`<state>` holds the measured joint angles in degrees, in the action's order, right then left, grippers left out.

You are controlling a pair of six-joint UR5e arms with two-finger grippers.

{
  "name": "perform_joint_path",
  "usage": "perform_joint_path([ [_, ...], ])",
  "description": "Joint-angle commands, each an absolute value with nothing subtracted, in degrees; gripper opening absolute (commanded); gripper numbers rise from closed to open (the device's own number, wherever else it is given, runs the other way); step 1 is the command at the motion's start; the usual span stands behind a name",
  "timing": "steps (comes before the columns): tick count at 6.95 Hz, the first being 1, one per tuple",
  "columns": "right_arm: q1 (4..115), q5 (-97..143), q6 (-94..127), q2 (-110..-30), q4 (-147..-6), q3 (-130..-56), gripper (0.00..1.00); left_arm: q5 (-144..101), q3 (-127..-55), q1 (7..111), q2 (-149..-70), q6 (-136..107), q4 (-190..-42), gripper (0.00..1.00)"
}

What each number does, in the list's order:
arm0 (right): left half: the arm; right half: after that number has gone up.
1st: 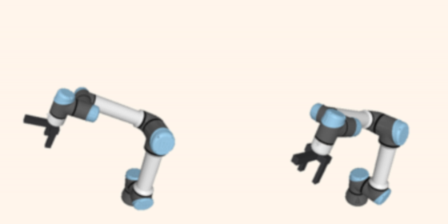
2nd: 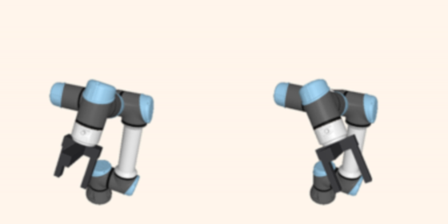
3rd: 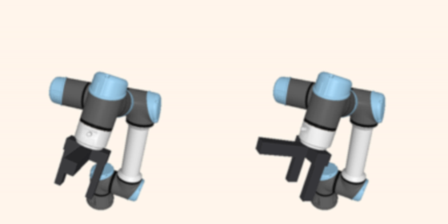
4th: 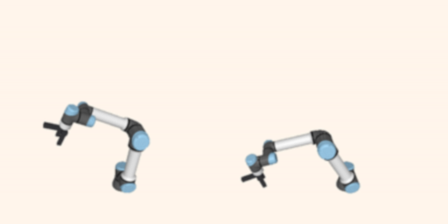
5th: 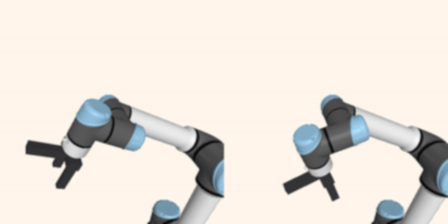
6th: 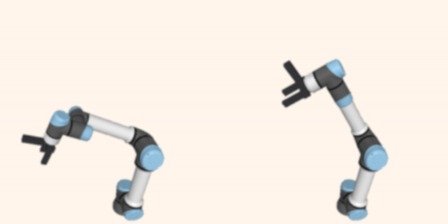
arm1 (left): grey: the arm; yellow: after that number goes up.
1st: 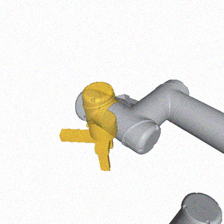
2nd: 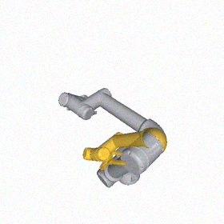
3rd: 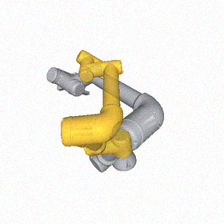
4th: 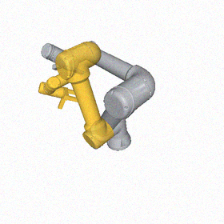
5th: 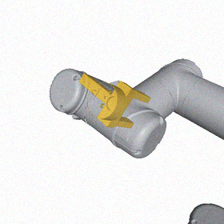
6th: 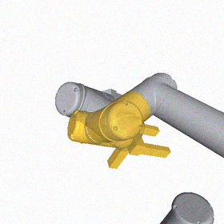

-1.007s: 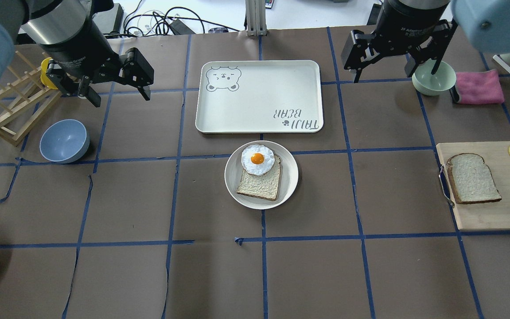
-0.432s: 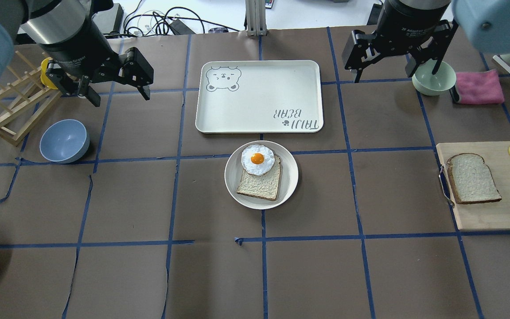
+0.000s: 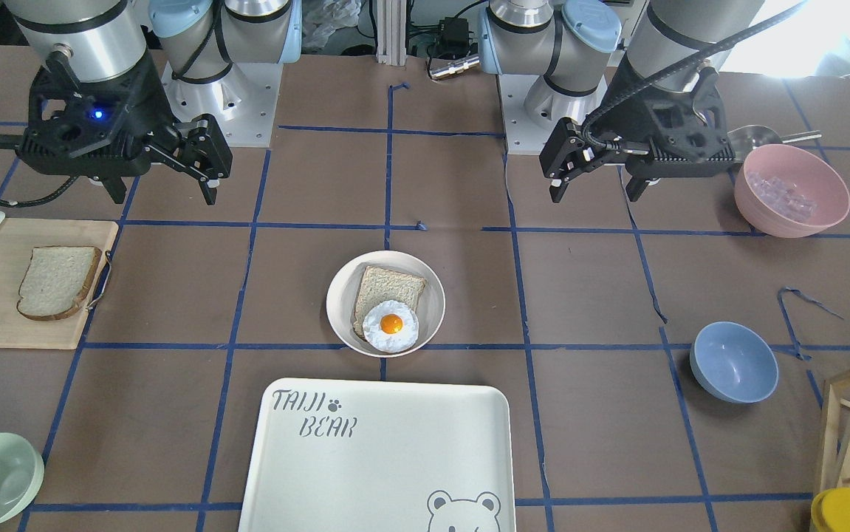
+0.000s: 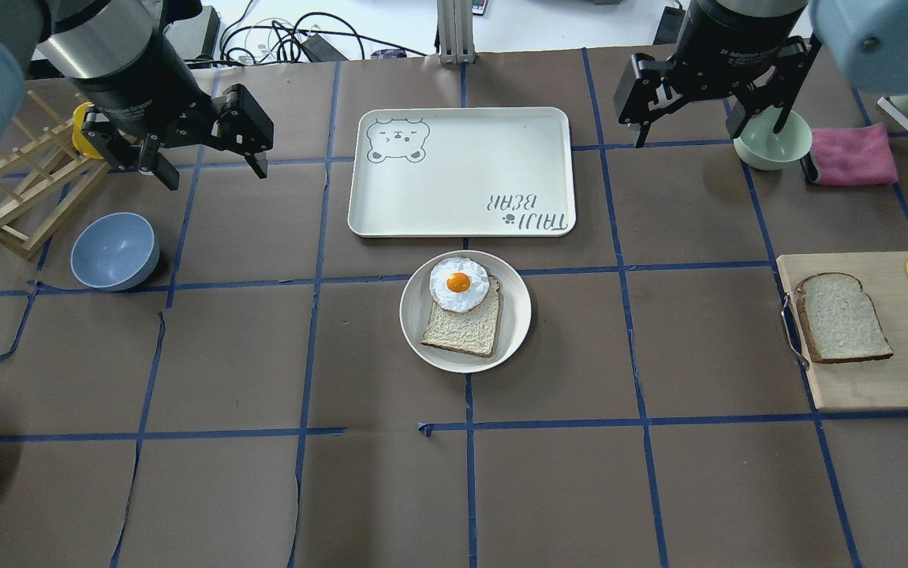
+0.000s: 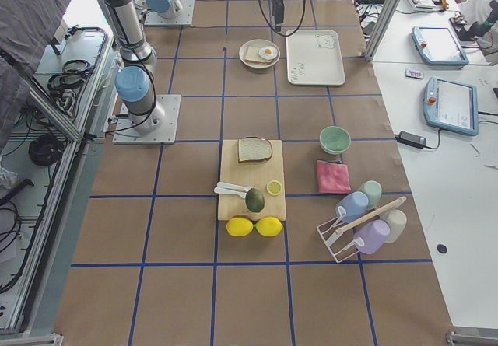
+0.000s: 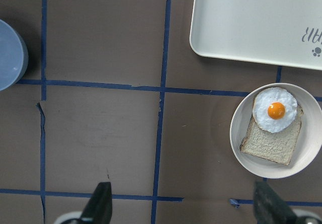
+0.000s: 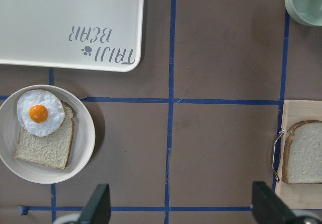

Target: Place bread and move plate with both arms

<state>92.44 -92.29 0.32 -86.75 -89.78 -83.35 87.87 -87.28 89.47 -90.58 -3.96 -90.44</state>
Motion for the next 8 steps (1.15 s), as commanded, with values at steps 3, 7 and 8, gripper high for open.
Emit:
perform_joint_path([
  [3,88.44,-92.37,-4.97,-86.75,-88.95,-83.85,1.0,88.07,-87.28,89.47,-90.44,-3.96,-90.44,1.0],
  [7,79.41,-92.11,-10.86,-86.66,-90.52,-88.22,0.99,90.79,-87.36,89.39,-90.09,-3.78,-90.53,1.0],
  [8,72.32,-87.06,-18.56,-86.49,-93.57,-92.59,1.0,90.7,-87.28,89.38,-90.17,-3.69,-90.44,1.0],
])
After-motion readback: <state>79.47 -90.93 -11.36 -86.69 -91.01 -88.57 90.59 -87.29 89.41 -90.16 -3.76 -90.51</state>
